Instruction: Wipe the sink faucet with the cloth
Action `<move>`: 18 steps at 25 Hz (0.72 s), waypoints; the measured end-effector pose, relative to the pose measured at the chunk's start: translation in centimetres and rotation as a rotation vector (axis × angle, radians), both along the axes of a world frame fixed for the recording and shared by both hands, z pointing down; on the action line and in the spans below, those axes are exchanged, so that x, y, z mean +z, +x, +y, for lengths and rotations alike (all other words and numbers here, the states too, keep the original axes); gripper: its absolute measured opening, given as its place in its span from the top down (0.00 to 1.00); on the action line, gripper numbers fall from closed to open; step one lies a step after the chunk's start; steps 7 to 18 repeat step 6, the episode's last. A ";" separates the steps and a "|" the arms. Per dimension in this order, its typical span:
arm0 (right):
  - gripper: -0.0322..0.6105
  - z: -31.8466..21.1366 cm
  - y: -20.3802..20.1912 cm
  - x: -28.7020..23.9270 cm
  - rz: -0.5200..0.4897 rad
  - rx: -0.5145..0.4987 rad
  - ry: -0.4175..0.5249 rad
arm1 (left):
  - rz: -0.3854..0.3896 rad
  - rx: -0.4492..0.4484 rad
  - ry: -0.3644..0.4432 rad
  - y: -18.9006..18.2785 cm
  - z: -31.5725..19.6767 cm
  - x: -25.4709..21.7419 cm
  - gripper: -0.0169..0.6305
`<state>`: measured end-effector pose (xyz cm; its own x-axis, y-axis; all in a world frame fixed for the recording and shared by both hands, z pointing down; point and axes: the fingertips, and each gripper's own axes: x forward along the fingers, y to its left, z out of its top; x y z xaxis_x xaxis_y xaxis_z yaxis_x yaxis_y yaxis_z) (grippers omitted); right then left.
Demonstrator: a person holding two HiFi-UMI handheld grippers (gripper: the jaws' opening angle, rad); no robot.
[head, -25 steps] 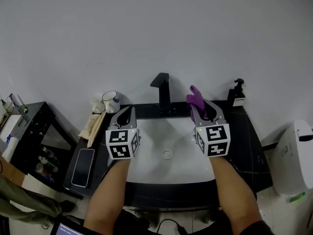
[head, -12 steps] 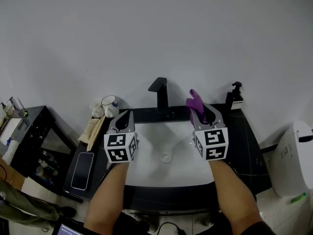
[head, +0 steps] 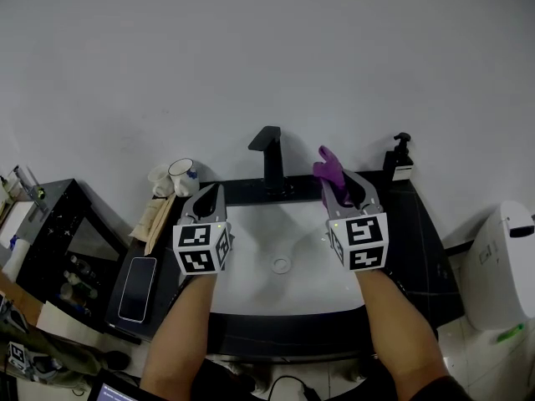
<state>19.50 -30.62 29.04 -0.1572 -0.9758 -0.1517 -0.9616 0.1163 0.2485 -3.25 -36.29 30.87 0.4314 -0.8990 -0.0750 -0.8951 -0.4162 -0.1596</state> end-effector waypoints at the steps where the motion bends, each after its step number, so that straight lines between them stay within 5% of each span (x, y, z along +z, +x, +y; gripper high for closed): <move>1: 0.79 0.0 0.0 0.0 0.002 0.000 0.001 | 0.000 0.000 -0.001 0.0 0.0 0.0 0.95; 18: 0.79 0.0 -0.1 0.1 0.006 0.001 0.000 | 0.003 -0.002 -0.002 -0.1 0.0 0.1 0.95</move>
